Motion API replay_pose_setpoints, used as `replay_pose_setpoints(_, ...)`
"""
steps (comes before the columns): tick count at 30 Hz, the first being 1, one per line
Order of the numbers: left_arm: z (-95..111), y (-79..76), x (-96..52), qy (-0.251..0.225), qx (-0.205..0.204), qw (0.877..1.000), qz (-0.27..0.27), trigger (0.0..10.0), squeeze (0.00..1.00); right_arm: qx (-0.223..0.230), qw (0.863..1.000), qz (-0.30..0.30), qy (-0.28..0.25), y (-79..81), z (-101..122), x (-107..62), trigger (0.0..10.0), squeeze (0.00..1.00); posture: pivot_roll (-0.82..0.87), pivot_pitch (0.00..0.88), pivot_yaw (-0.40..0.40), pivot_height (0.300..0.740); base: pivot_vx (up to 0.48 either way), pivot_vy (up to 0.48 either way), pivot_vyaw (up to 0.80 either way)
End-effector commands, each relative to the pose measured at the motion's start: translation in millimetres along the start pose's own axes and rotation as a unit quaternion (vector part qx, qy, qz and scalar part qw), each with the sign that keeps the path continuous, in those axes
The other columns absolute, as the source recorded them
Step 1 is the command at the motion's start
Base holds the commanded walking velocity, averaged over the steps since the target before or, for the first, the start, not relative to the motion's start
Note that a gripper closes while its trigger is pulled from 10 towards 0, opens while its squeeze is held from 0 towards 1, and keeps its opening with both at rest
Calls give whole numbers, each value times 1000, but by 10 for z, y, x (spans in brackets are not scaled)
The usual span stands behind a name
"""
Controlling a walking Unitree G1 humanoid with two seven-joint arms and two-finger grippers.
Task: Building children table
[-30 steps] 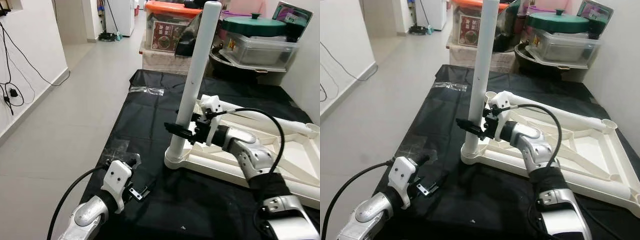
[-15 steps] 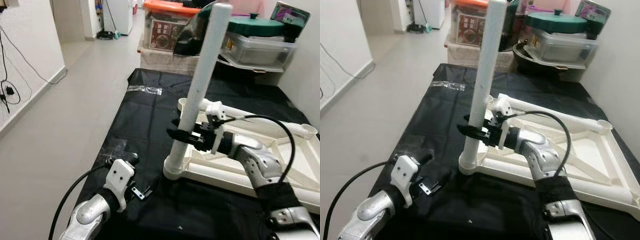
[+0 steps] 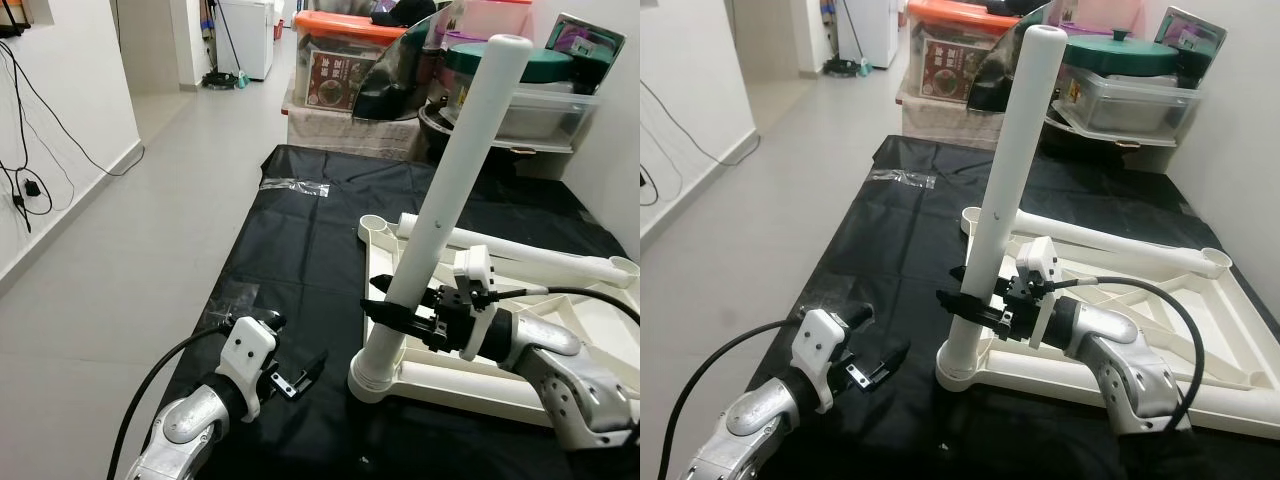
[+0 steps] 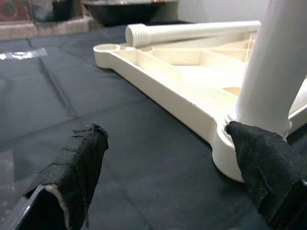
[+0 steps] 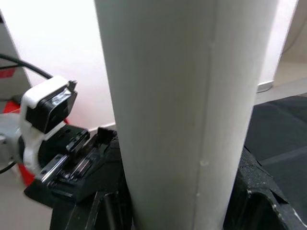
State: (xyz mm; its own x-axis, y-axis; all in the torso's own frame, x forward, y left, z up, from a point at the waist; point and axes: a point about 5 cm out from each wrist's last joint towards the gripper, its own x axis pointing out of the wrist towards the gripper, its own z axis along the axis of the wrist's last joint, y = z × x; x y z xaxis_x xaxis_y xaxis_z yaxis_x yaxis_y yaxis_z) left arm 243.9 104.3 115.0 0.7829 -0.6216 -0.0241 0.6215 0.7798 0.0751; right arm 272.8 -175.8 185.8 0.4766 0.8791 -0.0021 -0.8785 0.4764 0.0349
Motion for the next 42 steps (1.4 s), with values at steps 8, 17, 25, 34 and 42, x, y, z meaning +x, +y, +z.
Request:
replay_pose_setpoints(8, 5, -33, 92, -5, 8, 1000, -18, 10000, 0, 14, 999, -36, 7, -67, -58, 118, 10000, 490, 172, 0, -77, 740, 0, 0, 0)
replay_pose_setpoints(17, -8, -46, 96, -6, 9, 1000, -21, 10000, 0, 11, 1000, -20, 6, -131, 15, 123, 10000, 0, 174, 0, -75, 740, 0, 0, 0)
replay_pose_setpoints(25, -4, -47, 109, -8, 10, 1000, -23, 10000, 0, 19, 1000, 10, -17, -103, 68, 247, 0, 0, 180, 0, -80, 740, 0, 0, 0)
replay_pose_setpoints(34, 7, -50, 116, -11, 10, 1000, -22, 10000, 0, 15, 982, -188, -12, -175, -90, 254, 0, 0, 174, 0, -77, 740, 0, 0, 0)
replay_pose_setpoints(42, 10, -57, 138, -11, 11, 999, -29, 10000, 0, 43, 842, -538, 10, -329, -279, -53, 0, 0, 160, 0, -61, 740, 0, 0, 0)
